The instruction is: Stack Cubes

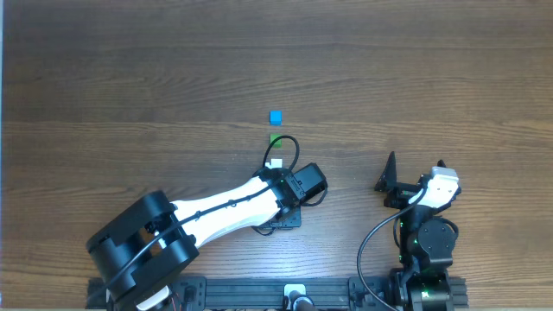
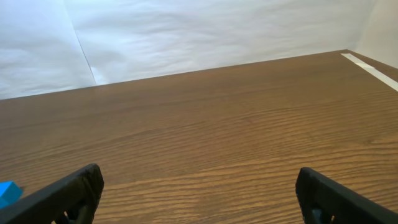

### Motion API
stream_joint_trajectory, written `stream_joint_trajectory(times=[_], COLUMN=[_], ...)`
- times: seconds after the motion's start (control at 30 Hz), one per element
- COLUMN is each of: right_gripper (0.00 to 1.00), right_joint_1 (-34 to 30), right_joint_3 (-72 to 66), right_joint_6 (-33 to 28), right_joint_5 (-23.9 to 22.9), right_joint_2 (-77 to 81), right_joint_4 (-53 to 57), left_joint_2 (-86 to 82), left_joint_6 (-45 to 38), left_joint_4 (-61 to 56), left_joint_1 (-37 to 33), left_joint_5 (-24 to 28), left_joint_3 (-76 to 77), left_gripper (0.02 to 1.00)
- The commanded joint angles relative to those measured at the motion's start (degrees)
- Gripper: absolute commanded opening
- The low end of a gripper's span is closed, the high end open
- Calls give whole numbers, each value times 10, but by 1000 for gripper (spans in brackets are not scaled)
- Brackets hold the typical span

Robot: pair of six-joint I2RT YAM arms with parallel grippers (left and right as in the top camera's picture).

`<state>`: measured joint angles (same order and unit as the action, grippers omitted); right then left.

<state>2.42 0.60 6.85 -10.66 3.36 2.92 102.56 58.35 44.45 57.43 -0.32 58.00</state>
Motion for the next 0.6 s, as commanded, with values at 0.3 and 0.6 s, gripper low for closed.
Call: stream_joint_trajectory(times=[0.3,0.6], right_gripper=[993,991], right_joint_1=[-3,-3], right_joint_3=[-3,-3], right_joint_6=[-3,-3], right_joint_5=[-8,-8], right_joint_2=[-5,-5], right_joint_4=[1,1], left_joint_2=[-42,-74], left_joint_6=[4,0], left_joint_4=[26,129], left_joint_1=[0,-15], left_joint_5=[-5,-33], left_joint_3=[14,120], left_gripper=[110,77])
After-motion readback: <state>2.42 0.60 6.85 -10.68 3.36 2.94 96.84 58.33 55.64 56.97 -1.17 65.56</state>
